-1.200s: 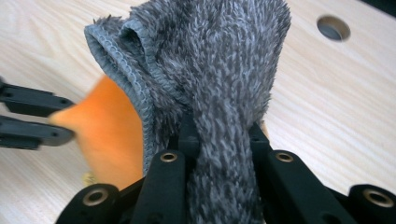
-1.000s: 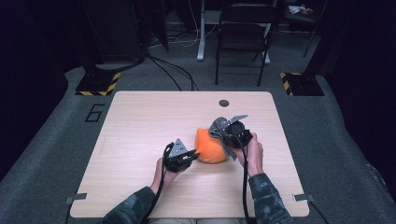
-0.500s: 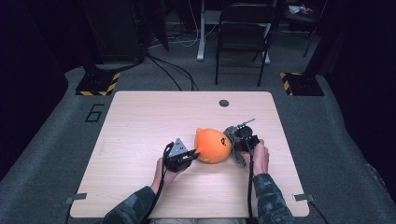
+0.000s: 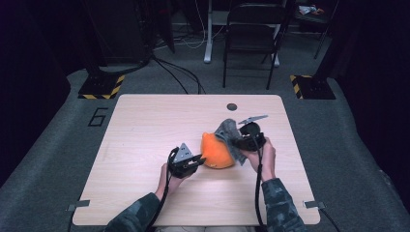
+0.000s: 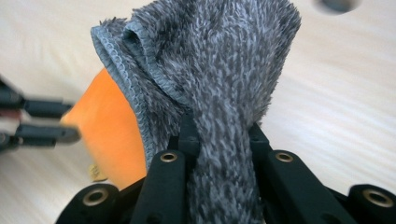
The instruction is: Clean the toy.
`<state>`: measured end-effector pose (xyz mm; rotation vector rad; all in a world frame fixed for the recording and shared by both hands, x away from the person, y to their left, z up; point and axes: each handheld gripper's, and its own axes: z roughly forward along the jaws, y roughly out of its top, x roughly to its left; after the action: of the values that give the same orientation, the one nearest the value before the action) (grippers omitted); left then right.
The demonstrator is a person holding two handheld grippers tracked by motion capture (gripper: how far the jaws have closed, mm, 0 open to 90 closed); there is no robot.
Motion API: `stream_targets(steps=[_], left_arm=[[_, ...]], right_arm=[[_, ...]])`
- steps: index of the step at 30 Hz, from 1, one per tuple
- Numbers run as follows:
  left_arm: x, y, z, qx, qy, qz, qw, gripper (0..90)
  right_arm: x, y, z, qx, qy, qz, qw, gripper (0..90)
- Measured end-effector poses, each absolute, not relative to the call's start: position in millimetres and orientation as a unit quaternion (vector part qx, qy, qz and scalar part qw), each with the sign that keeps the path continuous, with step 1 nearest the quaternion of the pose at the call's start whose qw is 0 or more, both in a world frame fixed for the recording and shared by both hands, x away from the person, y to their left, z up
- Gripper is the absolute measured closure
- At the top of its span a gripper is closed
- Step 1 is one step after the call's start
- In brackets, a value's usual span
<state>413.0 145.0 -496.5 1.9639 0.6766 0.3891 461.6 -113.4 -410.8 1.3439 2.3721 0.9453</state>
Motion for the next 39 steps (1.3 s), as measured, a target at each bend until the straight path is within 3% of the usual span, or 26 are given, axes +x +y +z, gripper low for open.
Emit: stream_targets(steps=[5, 8, 10, 12, 17, 18, 22, 23, 24, 26, 30, 39], left_arm=[[414, 146, -497, 0.811, 0.275, 0.166, 0.49, 73.2], [411, 145, -495, 0.824, 0.257, 0.198, 0.464, 50.7], [408, 144, -495, 0.831, 0.238, 0.239, 0.443, 45.9], [408, 144, -495, 0.83, 0.237, 0.246, 0.442, 39.8], [411, 134, -501, 0.834, 0.232, 0.257, 0.429, 38.4], [410, 133, -502, 0.835, 0.232, 0.258, 0.427, 39.7], [408, 124, -506, 0.836, 0.23, 0.252, 0.429, 62.1], [408, 123, -506, 0.835, 0.23, 0.253, 0.431, 62.1], [408, 122, -506, 0.833, 0.227, 0.255, 0.435, 69.2], [409, 122, -507, 0.832, 0.227, 0.254, 0.438, 73.2], [411, 125, -503, 0.825, 0.24, 0.238, 0.453, 79.0], [410, 132, -485, 0.81, 0.264, 0.204, 0.482, 82.5]], right_arm=[[464, -98, -428, 0.451, 0.829, 0.296, 0.152, 75.7], [465, -101, -429, 0.455, 0.827, 0.295, 0.151, 75.7], [465, -102, -430, 0.459, 0.825, 0.293, 0.149, 75.7], [466, -102, -432, 0.456, 0.826, 0.294, 0.152, 75.8], [467, -102, -433, 0.457, 0.826, 0.294, 0.152, 75.8], [466, -102, -433, 0.457, 0.826, 0.293, 0.151, 75.8], [465, -103, -433, 0.458, 0.824, 0.296, 0.156, 75.8], [465, -103, -433, 0.458, 0.824, 0.296, 0.156, 75.8], [466, -105, -433, 0.46, 0.823, 0.296, 0.155, 75.7], [466, -105, -433, 0.461, 0.821, 0.297, 0.154, 75.7], [467, -111, -428, 0.465, 0.817, 0.307, 0.15, 75.6], [457, -120, -395, 0.462, 0.8, 0.34, 0.176, 75.6]])
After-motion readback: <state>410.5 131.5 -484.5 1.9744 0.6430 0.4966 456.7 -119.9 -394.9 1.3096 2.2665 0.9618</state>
